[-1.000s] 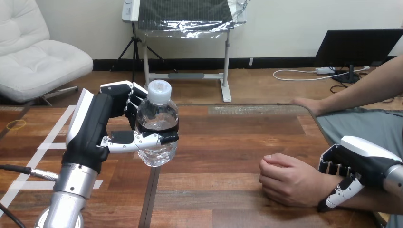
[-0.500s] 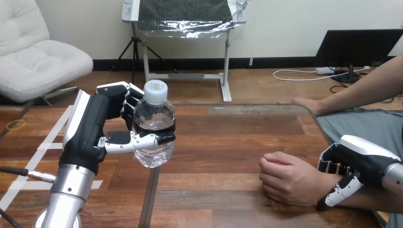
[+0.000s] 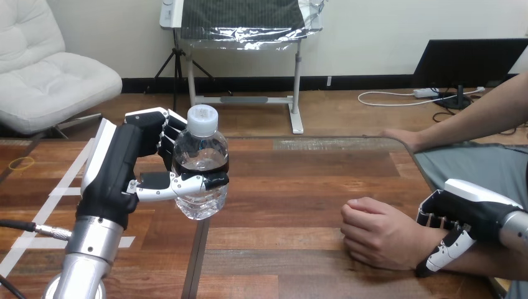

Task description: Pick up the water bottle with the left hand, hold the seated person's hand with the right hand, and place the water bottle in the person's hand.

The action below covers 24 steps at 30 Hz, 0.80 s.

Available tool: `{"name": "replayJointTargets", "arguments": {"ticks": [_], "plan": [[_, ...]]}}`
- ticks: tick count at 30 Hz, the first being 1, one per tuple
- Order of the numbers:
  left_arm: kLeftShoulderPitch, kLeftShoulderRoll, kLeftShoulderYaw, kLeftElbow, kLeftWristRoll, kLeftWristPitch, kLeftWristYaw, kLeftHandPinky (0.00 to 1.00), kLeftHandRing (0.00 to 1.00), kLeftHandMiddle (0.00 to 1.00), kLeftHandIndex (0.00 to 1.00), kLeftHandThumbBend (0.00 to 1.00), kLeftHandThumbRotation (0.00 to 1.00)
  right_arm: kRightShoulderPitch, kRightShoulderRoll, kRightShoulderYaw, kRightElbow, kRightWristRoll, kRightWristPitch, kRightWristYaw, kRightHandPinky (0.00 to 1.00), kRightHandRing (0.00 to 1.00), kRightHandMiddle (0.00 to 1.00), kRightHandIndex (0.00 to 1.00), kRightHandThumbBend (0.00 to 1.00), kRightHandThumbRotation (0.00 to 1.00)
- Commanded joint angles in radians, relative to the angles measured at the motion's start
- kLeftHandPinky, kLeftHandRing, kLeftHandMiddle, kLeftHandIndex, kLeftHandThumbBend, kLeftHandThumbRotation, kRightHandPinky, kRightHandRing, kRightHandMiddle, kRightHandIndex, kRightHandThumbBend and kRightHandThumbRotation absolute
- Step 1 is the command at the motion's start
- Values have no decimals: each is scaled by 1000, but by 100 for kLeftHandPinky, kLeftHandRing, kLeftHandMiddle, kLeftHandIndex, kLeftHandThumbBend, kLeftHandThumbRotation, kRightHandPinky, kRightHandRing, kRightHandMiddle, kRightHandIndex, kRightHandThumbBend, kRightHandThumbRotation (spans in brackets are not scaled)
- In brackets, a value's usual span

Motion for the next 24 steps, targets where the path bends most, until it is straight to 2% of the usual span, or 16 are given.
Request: {"name": "replayJointTargets", "arguments": {"ticks": [1,5,10,13,15,19,24], "plan": [[-44,-9,25,-53,-30,-5,7,24,30,34,37,71,0,9,69,53,50,-1,49,62,31,38,47,50,79,0],[-44,-7,24,-56,-27,-5,8,24,30,34,37,71,0,-11,70,63,64,6,84,141,34,42,51,53,78,2],[-46,-8,25,-53,-36,-7,6,24,30,34,37,71,0,-21,69,61,69,22,96,194,36,45,54,56,79,8],[-44,-8,25,-57,-36,1,8,24,30,34,37,71,0,-26,67,62,61,21,121,212,38,47,56,57,79,10],[-44,-7,24,-60,-35,5,8,24,30,34,37,71,0,-26,67,53,53,39,135,239,38,47,56,57,79,10],[-42,-4,24,-69,-14,13,19,25,30,34,37,71,0,-31,66,52,57,49,143,251,38,48,58,58,80,8],[-43,-7,24,-62,-28,-3,12,25,30,34,37,71,0,-31,58,60,44,42,148,254,39,48,58,59,82,9]]}}
